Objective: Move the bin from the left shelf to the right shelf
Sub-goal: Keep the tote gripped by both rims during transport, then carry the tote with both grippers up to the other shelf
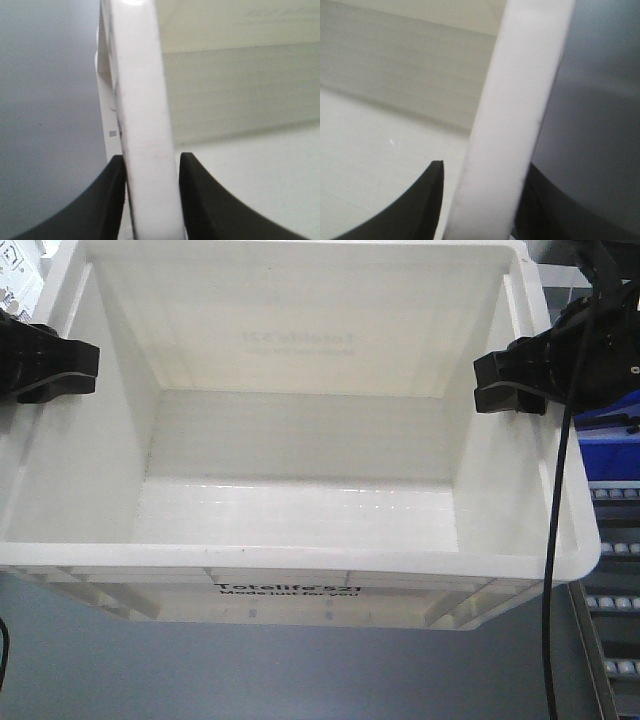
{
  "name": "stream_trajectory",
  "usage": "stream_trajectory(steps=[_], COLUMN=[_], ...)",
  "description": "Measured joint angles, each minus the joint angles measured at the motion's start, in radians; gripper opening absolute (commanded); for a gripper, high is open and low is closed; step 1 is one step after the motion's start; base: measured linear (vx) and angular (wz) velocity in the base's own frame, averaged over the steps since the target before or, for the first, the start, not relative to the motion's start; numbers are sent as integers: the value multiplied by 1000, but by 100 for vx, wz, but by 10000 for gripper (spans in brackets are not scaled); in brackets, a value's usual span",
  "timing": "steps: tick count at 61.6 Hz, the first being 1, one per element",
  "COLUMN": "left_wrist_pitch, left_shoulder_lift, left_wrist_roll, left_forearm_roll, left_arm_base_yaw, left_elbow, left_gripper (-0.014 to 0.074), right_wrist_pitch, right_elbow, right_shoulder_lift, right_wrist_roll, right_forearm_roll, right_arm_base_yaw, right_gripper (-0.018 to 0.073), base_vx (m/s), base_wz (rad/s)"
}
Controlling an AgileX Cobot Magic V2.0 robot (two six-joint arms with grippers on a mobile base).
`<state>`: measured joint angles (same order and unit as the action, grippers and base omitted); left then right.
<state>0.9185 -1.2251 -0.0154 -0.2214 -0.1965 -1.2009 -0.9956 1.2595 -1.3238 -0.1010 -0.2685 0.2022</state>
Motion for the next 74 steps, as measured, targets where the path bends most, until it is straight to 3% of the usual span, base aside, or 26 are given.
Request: stream_trajectory(steps=[34, 74], left_wrist_pitch=[1, 0], left_shoulder_lift=[0, 0], left_wrist_roll=[0, -1], left_forearm_roll=[0, 0], left_arm_base_yaw=[0, 0], left_elbow=[0, 0], left_gripper=[-8, -8], right_wrist_pitch=[-1, -1], right_elbow=[0, 0], right_shoulder_lift=[0, 0], right_wrist_roll=[0, 0], right_forearm_roll=[-1, 0], right_arm_base_yaw=[0, 0], right_gripper=[-4, -4], base_vx=[38, 38], base_wz=[12, -9])
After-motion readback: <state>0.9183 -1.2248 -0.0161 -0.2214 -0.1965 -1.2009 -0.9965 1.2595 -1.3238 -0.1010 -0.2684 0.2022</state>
